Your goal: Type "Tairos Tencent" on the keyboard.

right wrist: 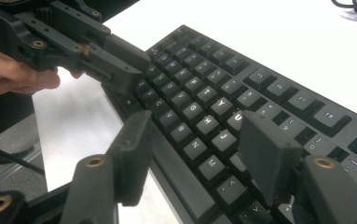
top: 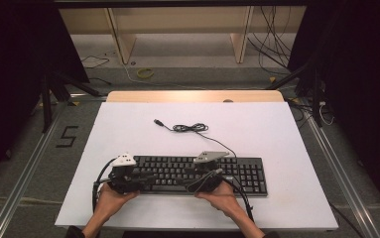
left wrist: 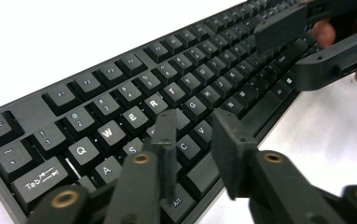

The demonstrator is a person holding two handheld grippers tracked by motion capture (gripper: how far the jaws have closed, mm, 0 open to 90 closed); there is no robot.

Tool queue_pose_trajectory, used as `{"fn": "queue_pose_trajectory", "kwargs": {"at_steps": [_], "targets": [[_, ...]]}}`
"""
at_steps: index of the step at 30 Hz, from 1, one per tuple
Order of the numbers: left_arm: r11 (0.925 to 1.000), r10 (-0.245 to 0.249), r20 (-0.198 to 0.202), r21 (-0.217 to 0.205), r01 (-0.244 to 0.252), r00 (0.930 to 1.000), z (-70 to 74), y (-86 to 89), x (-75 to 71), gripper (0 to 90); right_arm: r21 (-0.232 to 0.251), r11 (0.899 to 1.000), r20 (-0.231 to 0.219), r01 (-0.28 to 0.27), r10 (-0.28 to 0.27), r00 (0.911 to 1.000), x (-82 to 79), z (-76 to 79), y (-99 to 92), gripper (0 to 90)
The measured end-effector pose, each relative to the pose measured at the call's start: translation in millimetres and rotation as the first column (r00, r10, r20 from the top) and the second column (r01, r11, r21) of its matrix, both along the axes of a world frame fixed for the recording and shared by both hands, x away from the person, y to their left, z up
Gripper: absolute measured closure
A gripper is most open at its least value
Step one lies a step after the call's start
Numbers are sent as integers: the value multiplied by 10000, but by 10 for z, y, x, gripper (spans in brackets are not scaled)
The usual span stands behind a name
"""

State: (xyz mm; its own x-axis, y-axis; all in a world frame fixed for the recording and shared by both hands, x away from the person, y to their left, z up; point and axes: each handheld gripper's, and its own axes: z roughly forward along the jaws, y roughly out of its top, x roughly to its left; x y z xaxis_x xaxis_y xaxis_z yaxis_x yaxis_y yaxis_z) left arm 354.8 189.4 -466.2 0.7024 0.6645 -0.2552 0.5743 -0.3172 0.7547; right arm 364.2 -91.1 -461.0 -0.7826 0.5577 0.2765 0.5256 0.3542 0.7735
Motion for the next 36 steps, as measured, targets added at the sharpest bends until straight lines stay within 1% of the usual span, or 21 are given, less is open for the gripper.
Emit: {"fn": "queue_pose_trajectory", "kwargs": {"at_steps": [2,6,8,12,16,19,29,36], "targets": [[10000,-37,-6,10,37,10000,-6,-13,4,750,21,10000,-3,13,-13,10000,-5,1,-11,437],[9997,-153,8,186,153,9999,-17,-39,26,816,36,10000,122,93,-94,9999,-16,11,-35,413],[9994,-237,-3,254,237,9997,-21,-58,36,844,63,9999,103,110,-111,9999,-19,17,-49,406],[9987,-326,-46,396,328,9995,-28,-83,49,887,100,9999,148,112,-113,9998,-32,29,-71,401],[9980,-388,-179,487,396,9991,-42,-104,63,890,125,9999,175,119,-122,9998,-44,42,-87,401],[9973,-435,-164,584,444,9989,-50,-122,75,891,120,9999,201,123,-125,9997,-50,45,-100,400],[9942,-531,-348,919,561,9980,-95,-194,107,891,127,9999,214,91,-94,9997,-70,45,-110,374],[9935,-514,-413,994,553,9978,-104,-198,116,891,147,9998,256,166,-169,9995,-85,54,-136,368]]}}
